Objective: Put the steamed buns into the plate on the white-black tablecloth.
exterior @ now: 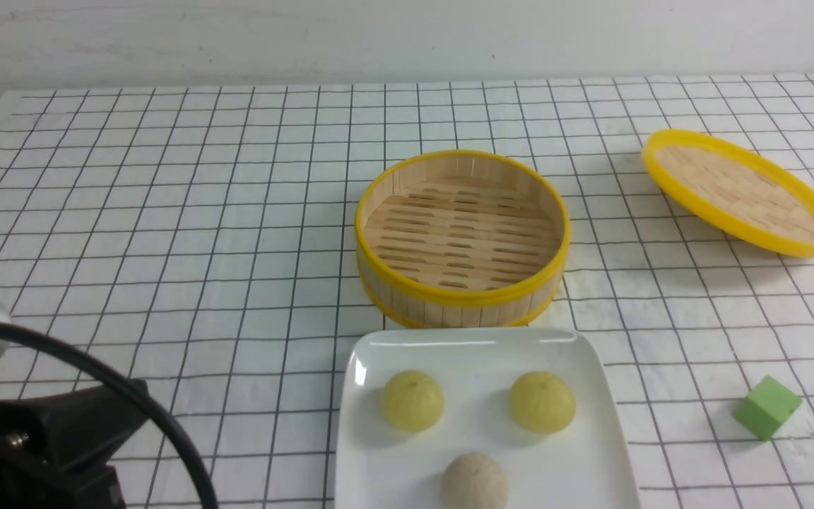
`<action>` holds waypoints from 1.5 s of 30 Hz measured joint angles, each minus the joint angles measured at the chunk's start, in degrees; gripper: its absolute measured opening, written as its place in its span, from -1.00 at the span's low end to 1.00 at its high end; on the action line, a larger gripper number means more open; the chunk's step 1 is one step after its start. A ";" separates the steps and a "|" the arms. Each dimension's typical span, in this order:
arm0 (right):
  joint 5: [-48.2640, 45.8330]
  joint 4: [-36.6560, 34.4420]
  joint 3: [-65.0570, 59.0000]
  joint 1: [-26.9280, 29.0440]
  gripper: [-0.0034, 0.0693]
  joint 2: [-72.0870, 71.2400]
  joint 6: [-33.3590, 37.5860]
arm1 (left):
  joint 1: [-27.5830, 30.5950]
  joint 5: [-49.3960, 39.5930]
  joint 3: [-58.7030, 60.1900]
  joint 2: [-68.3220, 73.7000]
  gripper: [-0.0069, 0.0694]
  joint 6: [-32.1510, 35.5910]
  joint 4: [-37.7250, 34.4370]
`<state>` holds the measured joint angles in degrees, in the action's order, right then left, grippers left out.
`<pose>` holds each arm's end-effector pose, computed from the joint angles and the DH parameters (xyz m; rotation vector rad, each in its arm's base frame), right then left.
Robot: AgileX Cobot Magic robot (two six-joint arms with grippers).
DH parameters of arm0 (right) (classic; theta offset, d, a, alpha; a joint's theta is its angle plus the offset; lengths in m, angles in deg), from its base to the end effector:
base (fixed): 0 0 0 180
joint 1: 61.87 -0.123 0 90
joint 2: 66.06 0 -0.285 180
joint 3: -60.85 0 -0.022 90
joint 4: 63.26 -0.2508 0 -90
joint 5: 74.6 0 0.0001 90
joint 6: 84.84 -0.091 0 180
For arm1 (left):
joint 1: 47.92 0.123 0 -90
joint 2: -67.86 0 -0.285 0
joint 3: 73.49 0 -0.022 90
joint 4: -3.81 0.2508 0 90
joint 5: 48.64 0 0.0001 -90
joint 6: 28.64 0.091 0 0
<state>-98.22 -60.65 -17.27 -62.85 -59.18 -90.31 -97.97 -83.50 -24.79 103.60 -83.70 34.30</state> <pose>0.0512 -0.0008 0.1718 0.0471 1.8949 0.0309 0.0811 -0.0557 0.2982 0.1795 2.0358 -0.5886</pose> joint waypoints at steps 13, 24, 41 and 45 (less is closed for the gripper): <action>0.20 -0.01 -0.06 0.00 -0.73 0.00 0.23 | 10.46 7.86 7.31 -7.30 -0.75 16.73 -7.21; 0.20 -0.01 -0.06 0.00 -0.70 0.00 0.23 | 35.73 9.15 22.87 -25.00 -0.73 33.92 -16.28; 0.20 -0.01 -0.06 0.00 -0.63 0.00 0.23 | 44.56 12.00 29.59 -28.64 -0.68 37.78 -20.13; 0.20 -0.01 -0.06 0.00 -0.62 0.00 0.23 | 44.56 12.00 29.59 -28.64 -0.67 39.73 -20.91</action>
<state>-98.02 -60.66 -17.33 -62.85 -59.18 -90.07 -53.40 -71.50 4.80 74.96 -43.96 13.39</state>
